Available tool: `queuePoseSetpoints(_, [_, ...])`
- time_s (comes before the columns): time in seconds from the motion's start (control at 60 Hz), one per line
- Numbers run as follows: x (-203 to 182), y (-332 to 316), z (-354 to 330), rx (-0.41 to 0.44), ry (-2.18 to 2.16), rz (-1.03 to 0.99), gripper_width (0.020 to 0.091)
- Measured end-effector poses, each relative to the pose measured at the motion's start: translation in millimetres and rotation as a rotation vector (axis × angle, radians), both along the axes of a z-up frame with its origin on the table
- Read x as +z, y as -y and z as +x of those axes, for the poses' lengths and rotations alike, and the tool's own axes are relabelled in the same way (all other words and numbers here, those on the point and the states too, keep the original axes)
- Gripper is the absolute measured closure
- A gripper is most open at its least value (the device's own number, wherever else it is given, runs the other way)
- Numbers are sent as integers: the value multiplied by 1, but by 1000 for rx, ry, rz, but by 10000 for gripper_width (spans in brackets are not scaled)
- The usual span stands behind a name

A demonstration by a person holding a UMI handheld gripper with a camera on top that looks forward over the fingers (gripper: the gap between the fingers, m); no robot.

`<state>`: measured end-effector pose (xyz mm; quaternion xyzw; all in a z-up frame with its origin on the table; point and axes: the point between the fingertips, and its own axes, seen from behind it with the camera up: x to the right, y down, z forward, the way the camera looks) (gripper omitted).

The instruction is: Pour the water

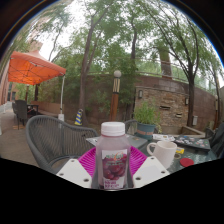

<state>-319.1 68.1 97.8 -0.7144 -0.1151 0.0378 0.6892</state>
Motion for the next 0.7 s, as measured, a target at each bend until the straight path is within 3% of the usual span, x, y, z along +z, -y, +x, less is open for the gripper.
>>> queuePoseSetpoints(0.2, [85, -63, 3, 91, -745, -68, 692])
queuePoseSetpoints(0.333, [108, -98, 43, 129, -1458, -199, 693])
queuePoseSetpoints(0.417, [93, -113, 68, 193, -1865, -319, 694])
queuePoseSetpoints(0.433, [95, -115, 61, 153, -1925, -330, 697])
queuePoseSetpoints(0.517, [65, -119, 82, 127, -2119, -412, 695])
queuePoseSetpoints(0.533, [64, -123, 77, 70, -2135, -406, 692])
queuePoseSetpoints(0.65, [56, -112, 100, 86, -2283, -382, 694])
queuePoseSetpoints(0.667, [63, -120, 98, 44, -2307, -376, 693])
queuePoseSetpoints(0.7, [64, -115, 101, 42, -2336, -371, 693])
